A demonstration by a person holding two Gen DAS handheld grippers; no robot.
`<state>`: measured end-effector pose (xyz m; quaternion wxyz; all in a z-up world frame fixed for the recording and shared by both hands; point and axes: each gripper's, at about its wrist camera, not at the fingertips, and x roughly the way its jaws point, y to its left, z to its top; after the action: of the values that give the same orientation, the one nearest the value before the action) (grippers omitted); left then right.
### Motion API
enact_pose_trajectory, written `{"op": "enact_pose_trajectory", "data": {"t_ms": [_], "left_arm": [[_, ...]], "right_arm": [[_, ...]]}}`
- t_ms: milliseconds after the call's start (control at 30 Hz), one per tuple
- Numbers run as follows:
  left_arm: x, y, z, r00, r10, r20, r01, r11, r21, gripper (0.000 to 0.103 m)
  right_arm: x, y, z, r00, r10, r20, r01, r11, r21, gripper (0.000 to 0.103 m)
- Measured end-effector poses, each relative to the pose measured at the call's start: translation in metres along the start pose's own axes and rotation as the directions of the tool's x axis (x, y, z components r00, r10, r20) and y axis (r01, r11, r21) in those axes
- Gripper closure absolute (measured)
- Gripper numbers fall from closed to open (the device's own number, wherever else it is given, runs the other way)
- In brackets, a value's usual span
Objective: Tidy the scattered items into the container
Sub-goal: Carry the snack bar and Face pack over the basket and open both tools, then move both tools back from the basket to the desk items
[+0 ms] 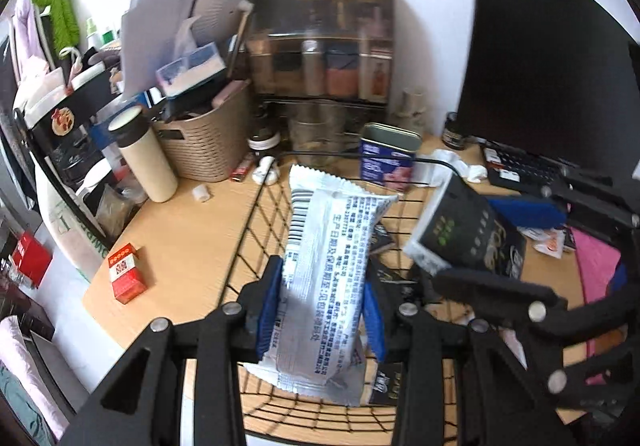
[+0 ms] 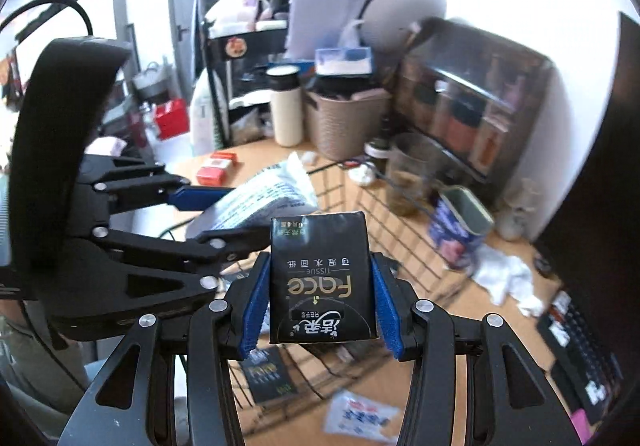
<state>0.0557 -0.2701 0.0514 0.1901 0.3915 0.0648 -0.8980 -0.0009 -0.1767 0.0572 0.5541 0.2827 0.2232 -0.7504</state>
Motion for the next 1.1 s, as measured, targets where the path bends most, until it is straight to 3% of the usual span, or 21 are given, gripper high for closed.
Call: {"op": "enact_pose_trajectory", "data": {"t_ms": [333,700,733,800,833,900,1100], "left_arm": [[0.028,0.011,-0.006,0.999,-0.002,-0.049,0.001,1.0,-0.018,0.062],[0.028,0.005,-0.005,0.999,-0.012,-0.05,0.012,1.0,-0.007,0.061],[0.026,0.004,-0.005,0.999,0.0,-0.037,0.0,1.0,-0.003,0.06],[0.021,0.001,-0.005,0.999,0.031,-0.018,-0.031,0.999,0.012,0.036],[0.02,0.0,-0.005,0.999,0.044,-0.009,-0.044,0.999,0.016,0.031],[0.017,-0.002,-0.005,0.997,0.074,0.009,-0.074,0.997,0.024,0.028],[0.017,0.001,-0.004,0.999,0.042,0.001,-0.042,0.999,0.006,0.028]], "right_arm": [[0.035,-0.021,-0.011,0.998,0.034,-0.056,-0.031,0.998,0.051,0.055],[0.04,-0.021,-0.013,0.997,0.03,-0.072,-0.026,0.998,0.051,0.055],[0.039,-0.021,-0.012,0.997,0.021,-0.071,-0.018,0.998,0.052,0.055],[0.039,-0.02,-0.011,0.997,-0.014,-0.071,0.017,0.999,0.046,0.054],[0.039,-0.018,-0.011,0.997,-0.046,-0.068,0.048,0.998,0.034,0.047],[0.037,-0.016,-0.01,0.994,-0.091,-0.06,0.093,0.996,0.017,0.042],[0.034,-0.021,-0.009,0.998,-0.034,-0.056,0.038,0.998,0.056,0.042]]}}
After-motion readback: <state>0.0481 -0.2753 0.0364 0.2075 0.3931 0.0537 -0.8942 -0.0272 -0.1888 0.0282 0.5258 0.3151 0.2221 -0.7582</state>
